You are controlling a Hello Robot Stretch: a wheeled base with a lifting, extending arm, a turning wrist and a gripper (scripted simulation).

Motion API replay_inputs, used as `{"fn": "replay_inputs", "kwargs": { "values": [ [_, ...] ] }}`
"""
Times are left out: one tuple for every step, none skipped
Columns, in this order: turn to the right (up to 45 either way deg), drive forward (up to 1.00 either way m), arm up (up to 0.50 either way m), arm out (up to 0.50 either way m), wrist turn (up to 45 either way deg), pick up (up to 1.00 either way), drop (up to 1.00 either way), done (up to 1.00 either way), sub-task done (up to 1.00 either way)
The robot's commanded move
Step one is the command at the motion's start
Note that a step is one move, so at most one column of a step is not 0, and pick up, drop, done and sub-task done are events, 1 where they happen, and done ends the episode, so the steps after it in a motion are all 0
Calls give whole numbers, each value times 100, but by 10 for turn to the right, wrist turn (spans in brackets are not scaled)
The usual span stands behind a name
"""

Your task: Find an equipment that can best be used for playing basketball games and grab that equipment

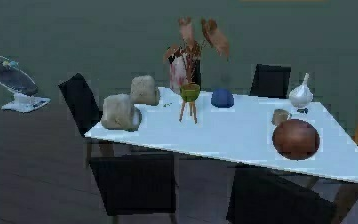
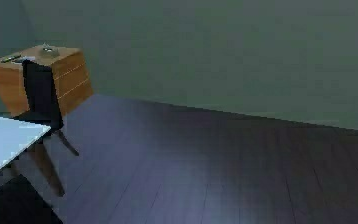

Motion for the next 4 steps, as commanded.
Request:
{"fn": "replay_inputs", "kwargs": {
  "values": [
    [-450, 0, 0, 0, 0, 0, 0, 0, 0],
    [-90, 0, 0, 0, 0, 0, 0, 0, 0],
    [450, 0, 0, 0, 0, 0, 0, 0, 0],
    [450, 0, 0, 0, 0, 0, 0, 0, 0]
  ]
}}
